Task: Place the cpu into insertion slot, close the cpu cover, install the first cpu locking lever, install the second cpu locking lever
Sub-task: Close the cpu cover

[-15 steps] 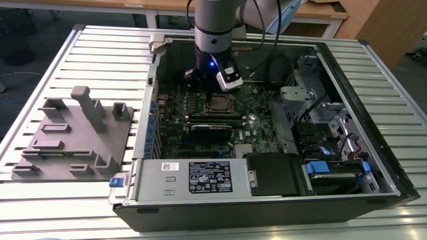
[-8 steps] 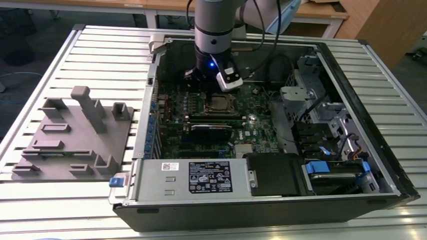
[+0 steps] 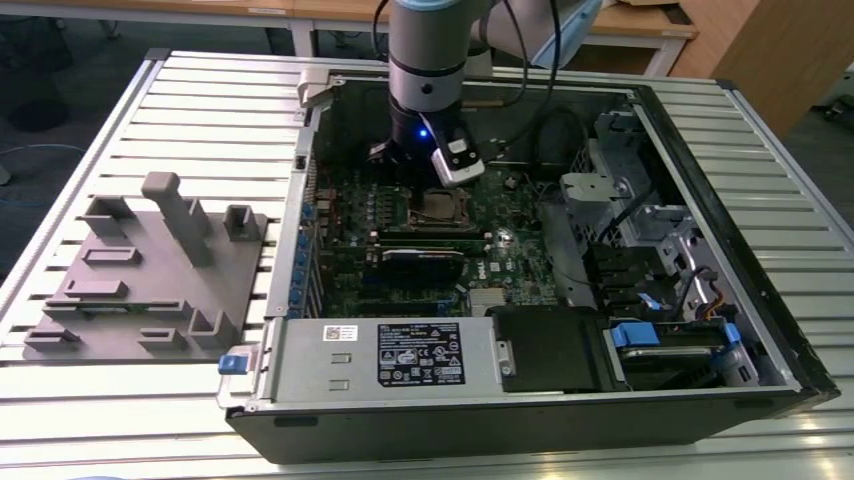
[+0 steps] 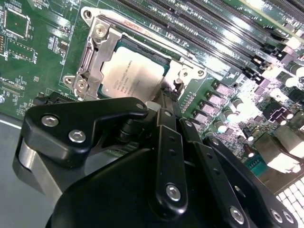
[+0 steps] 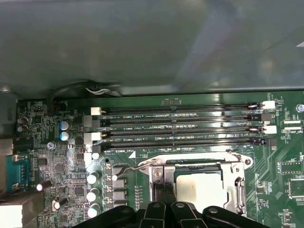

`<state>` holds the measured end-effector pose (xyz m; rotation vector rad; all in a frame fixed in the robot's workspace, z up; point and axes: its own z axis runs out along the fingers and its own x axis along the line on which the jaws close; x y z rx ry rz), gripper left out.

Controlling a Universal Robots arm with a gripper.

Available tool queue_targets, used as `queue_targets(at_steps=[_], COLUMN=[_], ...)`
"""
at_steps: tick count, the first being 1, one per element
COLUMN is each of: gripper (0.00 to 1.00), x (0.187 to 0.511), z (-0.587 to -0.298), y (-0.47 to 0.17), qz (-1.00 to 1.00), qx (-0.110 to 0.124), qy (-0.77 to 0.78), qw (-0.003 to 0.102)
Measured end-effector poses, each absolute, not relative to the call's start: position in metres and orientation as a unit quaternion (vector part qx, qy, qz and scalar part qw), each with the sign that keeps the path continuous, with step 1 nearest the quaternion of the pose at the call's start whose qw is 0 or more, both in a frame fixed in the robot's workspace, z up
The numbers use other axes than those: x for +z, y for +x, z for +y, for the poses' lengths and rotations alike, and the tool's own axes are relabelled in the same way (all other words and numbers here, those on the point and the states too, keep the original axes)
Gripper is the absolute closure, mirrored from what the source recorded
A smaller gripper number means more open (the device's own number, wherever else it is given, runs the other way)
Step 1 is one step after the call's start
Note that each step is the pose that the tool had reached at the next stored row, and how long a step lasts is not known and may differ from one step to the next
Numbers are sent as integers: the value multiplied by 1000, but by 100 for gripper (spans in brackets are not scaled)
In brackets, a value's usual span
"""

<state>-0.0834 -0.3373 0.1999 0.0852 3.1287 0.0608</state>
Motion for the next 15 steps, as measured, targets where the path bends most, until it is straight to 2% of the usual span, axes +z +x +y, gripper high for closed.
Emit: queue_targets(at_steps=[15], gripper=[90], x=[196], z=[-337], y=[-83], qz=[999], qx=[17], qy=[27], qw=[5])
